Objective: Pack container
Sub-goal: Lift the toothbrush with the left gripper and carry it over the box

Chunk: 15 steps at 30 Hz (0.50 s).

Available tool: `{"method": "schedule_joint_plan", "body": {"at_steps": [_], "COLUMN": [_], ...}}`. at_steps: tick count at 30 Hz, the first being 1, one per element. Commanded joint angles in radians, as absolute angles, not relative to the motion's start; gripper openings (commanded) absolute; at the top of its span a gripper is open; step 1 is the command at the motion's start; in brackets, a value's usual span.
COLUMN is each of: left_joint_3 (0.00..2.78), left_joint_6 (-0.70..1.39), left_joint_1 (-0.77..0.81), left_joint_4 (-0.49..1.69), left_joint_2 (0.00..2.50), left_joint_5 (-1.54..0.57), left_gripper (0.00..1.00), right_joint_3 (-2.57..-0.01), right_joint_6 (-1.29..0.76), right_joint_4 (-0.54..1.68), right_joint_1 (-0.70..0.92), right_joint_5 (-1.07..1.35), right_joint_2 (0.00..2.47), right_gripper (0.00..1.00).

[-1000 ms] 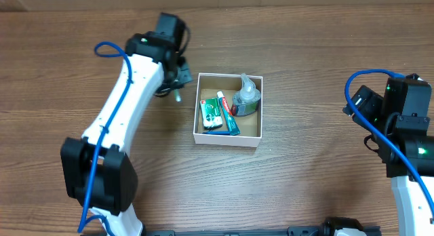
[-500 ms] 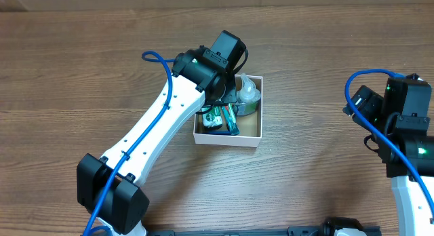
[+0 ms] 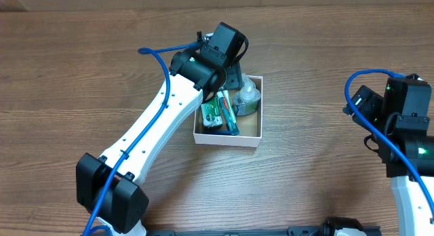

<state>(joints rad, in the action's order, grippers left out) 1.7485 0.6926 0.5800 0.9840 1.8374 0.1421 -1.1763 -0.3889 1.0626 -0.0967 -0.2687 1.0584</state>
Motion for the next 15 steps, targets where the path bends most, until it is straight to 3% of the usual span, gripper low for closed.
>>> {"method": "schedule_joint_plan", "body": {"at_steps": [1,10,15], "left_joint_3": [1.769,1.769,1.773], "left_joint_6": [0.696,0.696,0.696], "left_joint_1": [0.569,0.514,0.472], "left_joint_4": [0.915,0.735,0.697], "left_joint_2": [1.91,2.136,2.143], "left_joint_5": [0.224,0.236,0.189], "left_gripper": [0.78,0.7,0.57], "right_joint_3": [-1.193,-1.193,-1.193], "right_joint_6": [-0.393,-0.394,-0.394], "right_joint_4": [1.058,1.058,1.058], "right_joint_1": [-0.098,-0.098,-0.098], "right_joint_5": [-0.273,-0.273,-0.273], "right_joint_2": [1.052,1.052,1.052], "right_gripper": [1.0,1.0,1.0]}}
